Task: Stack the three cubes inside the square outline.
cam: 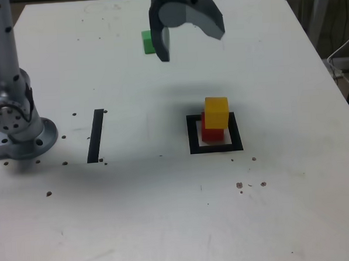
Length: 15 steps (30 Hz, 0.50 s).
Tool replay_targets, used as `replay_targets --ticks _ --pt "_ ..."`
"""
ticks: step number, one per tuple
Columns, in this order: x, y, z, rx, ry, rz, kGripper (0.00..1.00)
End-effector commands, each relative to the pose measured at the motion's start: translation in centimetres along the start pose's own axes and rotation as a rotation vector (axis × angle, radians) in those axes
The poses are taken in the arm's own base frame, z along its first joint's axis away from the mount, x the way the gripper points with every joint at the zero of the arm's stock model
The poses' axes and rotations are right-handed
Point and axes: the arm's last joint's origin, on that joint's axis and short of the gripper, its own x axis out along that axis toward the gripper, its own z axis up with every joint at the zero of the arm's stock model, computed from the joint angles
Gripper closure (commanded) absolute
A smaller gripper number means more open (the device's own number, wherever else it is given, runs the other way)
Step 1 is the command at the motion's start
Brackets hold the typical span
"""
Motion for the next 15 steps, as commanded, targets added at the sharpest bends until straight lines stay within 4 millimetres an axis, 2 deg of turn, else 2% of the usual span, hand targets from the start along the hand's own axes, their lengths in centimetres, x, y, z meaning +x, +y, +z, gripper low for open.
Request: replay_targets --ticks 1,15 --pt "0.3 1.7 -0.2 -0.029 0.006 0.009 0.01" --pt "3.1 14.7 -1.9 -0.162 0.044 0.036 0.01"
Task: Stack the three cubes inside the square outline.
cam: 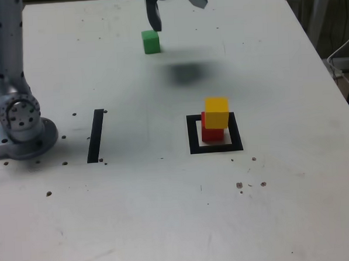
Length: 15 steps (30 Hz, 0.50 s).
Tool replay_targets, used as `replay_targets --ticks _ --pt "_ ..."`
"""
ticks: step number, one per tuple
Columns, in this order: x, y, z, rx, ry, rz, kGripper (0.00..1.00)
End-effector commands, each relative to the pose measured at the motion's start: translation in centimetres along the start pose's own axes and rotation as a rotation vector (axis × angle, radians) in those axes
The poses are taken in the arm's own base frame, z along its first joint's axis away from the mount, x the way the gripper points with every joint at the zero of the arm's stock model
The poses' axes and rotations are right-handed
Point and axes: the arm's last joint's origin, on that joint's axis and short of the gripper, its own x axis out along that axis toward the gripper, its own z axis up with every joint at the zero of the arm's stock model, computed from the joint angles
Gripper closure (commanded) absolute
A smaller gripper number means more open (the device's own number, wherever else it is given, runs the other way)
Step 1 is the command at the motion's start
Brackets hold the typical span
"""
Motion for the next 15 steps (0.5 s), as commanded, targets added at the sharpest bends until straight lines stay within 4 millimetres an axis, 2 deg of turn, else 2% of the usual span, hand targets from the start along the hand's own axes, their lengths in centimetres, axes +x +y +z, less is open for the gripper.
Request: replay_targets --ticks 1,9,15 --pt "0.6 1.7 -0.1 -0.022 0.016 0.008 0.01" --pt "2.5 5.7 -2.0 -0.106 0.107 0.067 0.01" --pt "3.9 5.8 -2.7 -0.079 0.171 0.067 0.01"
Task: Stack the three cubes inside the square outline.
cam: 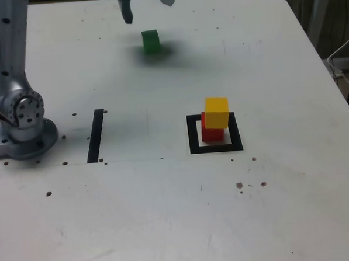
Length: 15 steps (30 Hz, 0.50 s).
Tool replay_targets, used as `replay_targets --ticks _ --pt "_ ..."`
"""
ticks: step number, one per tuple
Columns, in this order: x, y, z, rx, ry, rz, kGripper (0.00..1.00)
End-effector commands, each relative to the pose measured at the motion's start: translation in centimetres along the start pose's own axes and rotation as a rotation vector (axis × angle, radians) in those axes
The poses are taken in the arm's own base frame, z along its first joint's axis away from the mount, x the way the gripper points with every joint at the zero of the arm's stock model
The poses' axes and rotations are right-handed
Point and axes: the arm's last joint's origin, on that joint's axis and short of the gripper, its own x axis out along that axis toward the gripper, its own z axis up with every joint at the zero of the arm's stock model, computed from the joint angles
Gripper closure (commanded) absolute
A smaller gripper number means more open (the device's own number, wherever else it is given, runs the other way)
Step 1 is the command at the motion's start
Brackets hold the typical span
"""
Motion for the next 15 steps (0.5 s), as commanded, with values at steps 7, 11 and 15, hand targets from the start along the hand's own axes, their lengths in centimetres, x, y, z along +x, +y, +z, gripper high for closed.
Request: replay_targets --ticks 7,11,15 --pt "3.3 -1.2 1.8 0.043 0.027 -0.012 0.02" --pt "4.1 -1.1 2.3 0.032 0.032 -0.003 0.05" --pt "4.7 -0.9 2.6 0.024 0.035 -0.001 0.09"
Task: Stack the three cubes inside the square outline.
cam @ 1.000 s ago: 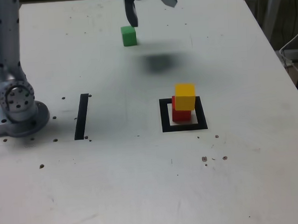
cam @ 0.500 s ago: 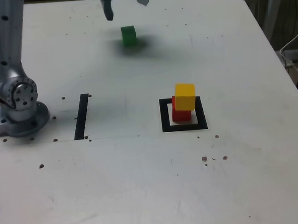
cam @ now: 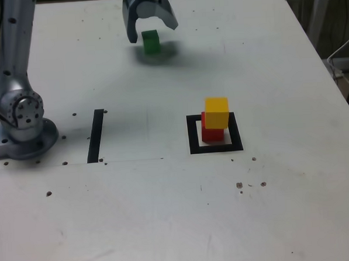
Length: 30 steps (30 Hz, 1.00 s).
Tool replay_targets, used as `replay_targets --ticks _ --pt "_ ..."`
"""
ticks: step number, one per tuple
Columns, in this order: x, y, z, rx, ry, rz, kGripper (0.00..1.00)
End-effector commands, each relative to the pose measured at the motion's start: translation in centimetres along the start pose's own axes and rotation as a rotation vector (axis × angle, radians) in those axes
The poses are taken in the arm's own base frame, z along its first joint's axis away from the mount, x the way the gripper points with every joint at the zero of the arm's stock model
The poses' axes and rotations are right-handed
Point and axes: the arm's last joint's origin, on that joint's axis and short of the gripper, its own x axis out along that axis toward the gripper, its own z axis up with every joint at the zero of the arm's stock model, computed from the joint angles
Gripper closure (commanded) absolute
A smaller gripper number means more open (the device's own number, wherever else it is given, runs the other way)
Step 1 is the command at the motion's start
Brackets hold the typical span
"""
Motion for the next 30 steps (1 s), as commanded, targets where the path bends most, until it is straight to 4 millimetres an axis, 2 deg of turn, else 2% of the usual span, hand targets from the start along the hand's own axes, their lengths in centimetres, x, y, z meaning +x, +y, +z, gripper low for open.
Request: replay_targets --ticks 1,8,15,24,30 --pt "0.5 0.1 0.2 -0.004 0.005 -0.003 0.1" --pt "0.4 0.3 0.5 -0.01 -0.003 -0.007 0.19" --pt "0.8 0.3 0.7 -0.019 0.005 -0.024 0.34" --pt "1.7 0.2 1.2 -0.003 0.026 -0.049 0.35" --pt "0.9 0.3 1.1 -0.003 0.011 -0.035 0.44"
